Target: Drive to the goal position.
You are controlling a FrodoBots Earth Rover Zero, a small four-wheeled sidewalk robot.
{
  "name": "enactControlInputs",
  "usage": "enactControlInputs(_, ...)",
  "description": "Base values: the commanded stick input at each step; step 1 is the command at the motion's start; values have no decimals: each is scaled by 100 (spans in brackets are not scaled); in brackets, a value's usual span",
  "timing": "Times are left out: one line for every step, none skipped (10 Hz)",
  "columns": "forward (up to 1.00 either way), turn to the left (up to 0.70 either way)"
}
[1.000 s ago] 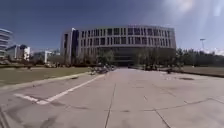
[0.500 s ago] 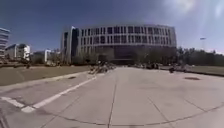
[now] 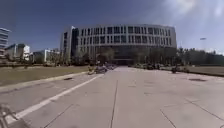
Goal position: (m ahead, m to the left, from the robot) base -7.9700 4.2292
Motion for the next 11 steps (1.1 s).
enactControlInputs(70, 0)
enactControlInputs(70, -7)
enactControlInputs(70, -13)
enactControlInputs(70, -6)
enactControlInputs(70, 0)
enactControlInputs(70, 0)
enactControlInputs(70, 0)
enactControlInputs(70, 0)
enactControlInputs(70, 0)
enactControlInputs(70, 0)
enactControlInputs(70, 0)
